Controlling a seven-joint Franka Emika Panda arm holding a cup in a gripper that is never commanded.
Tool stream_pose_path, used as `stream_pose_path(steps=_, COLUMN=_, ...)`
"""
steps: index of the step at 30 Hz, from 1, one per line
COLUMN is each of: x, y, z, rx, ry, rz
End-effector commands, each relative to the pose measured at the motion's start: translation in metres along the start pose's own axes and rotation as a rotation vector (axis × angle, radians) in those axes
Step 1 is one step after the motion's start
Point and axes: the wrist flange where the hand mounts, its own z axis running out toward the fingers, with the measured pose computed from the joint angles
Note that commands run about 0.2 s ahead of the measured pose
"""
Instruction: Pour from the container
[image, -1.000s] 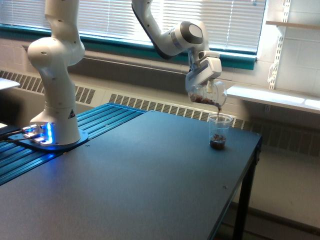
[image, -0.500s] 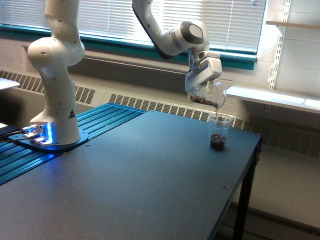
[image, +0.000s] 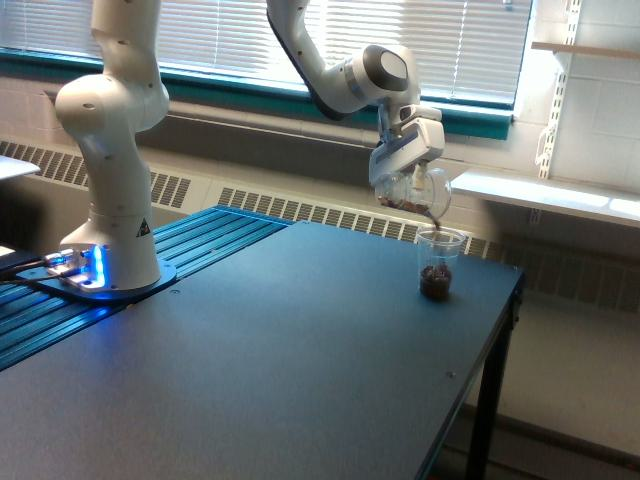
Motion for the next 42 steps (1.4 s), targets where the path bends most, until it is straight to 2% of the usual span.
stream_pose_path(steps=1, x=0.0023, y=-0.0056, z=-0.0052, rx=0.0, ry=0.001, rz=-0.023)
stream_pose_path(steps=42, x=0.0018, y=-0.0101, z=-0.0028, rx=-0.009, ry=-0.033, rz=-0.06)
